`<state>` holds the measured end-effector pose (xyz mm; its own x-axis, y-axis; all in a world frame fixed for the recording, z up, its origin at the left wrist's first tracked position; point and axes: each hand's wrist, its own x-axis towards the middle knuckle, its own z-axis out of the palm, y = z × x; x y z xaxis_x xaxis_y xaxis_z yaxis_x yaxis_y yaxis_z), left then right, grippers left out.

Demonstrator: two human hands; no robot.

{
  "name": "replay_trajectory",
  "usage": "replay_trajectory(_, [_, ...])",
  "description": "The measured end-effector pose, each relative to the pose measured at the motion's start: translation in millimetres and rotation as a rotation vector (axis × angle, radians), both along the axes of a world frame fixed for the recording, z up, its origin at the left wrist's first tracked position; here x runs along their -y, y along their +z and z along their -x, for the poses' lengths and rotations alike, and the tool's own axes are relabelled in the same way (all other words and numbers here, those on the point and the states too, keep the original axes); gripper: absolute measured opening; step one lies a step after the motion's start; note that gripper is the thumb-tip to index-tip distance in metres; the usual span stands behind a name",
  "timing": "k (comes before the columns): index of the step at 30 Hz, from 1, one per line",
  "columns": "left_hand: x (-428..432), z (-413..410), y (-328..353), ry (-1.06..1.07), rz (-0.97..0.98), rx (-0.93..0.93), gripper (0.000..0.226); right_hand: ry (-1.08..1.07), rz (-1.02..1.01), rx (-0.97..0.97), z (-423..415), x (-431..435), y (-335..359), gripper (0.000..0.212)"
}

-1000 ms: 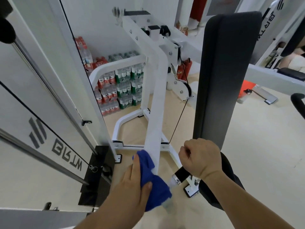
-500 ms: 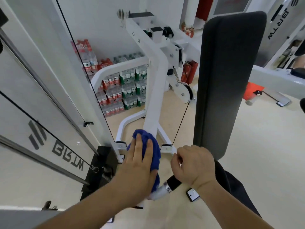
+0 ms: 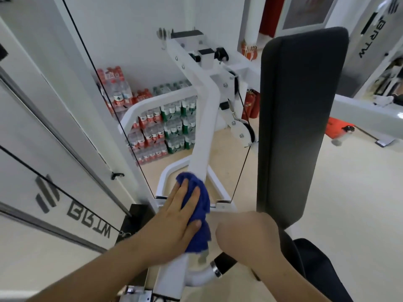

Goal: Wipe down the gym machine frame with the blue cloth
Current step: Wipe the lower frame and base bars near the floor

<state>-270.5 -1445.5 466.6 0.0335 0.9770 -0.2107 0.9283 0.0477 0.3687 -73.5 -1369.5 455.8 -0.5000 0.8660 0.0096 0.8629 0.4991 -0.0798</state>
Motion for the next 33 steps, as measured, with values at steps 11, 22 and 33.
replay_trajectory(11, [-66.0,32.5,-2.9,-0.124,-0.023,0.014,0.071,-0.300,0.338,-0.351,42.0,-82.0,34.7,0.040])
replay_trajectory(22, [-162.7,69.7,-18.7,-0.110,-0.200,0.277,0.069,-0.441,0.372,-0.839,119.3,-119.8,21.3,0.017])
replay_trajectory(33, [-237.6,109.2,12.8,-0.028,-0.281,0.438,0.054,-0.280,0.255,-0.815,122.9,-157.1,49.9,0.030])
